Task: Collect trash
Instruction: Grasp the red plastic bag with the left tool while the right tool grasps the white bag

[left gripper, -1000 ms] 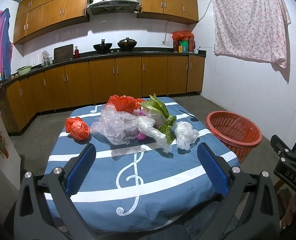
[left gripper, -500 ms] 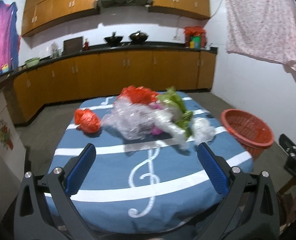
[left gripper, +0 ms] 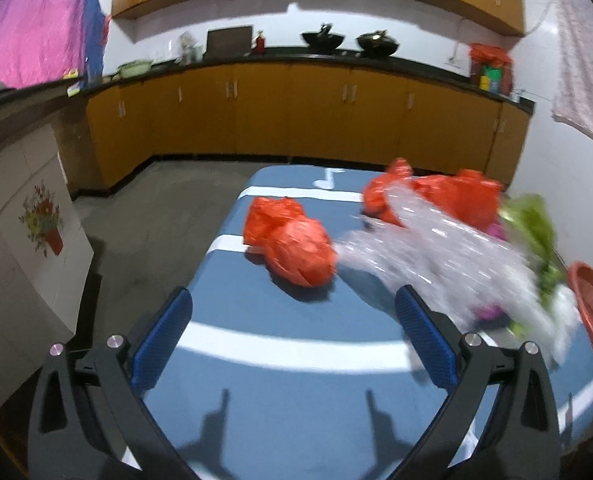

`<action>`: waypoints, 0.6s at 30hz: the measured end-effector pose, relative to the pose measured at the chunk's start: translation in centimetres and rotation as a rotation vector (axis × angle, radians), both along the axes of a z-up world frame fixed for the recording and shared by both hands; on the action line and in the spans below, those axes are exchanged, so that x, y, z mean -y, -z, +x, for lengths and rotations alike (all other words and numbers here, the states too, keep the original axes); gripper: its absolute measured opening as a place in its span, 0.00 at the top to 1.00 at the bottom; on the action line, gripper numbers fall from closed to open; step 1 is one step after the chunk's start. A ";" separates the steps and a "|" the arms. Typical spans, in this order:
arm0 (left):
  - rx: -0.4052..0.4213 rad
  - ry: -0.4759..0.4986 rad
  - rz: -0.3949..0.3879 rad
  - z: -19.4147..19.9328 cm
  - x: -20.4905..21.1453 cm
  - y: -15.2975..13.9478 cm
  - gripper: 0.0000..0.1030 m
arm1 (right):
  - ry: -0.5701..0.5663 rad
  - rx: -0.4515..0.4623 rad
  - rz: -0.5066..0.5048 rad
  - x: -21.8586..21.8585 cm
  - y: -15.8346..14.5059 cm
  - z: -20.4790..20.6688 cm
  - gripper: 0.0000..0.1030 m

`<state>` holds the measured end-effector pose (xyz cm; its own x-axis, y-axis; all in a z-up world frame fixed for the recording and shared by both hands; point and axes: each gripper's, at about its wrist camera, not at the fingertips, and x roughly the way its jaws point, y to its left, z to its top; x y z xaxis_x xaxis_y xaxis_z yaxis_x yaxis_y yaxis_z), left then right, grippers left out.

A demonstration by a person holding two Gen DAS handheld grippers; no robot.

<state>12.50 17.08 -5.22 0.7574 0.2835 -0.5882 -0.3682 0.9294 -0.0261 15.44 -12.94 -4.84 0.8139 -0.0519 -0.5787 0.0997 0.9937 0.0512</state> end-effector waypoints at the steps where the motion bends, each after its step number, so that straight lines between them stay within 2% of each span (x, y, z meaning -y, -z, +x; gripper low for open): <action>1: -0.012 -0.008 -0.006 0.8 -0.6 0.3 0.04 | -0.005 -0.014 0.004 -0.3 0.3 0.9 0.03; 7: -0.065 -0.011 -0.024 5.3 -2.2 1.8 0.04 | -0.034 -0.101 0.007 -1.4 2.3 5.5 0.10; 12: -0.118 -0.017 -0.011 8.4 -3.4 3.4 0.04 | -0.057 -0.158 0.003 -1.9 3.4 7.3 0.13; 15: -0.147 -0.022 -0.044 10.0 -4.4 4.4 0.04 | -0.082 -0.180 -0.020 -2.8 4.0 8.1 0.17; 16: -0.153 -0.022 -0.054 10.5 -4.8 4.7 0.05 | -0.090 -0.191 -0.031 -3.1 4.2 8.3 0.21; 18: -0.175 -0.015 -0.082 11.2 -5.3 5.3 0.15 | -0.105 -0.214 -0.040 -3.4 4.7 8.8 0.29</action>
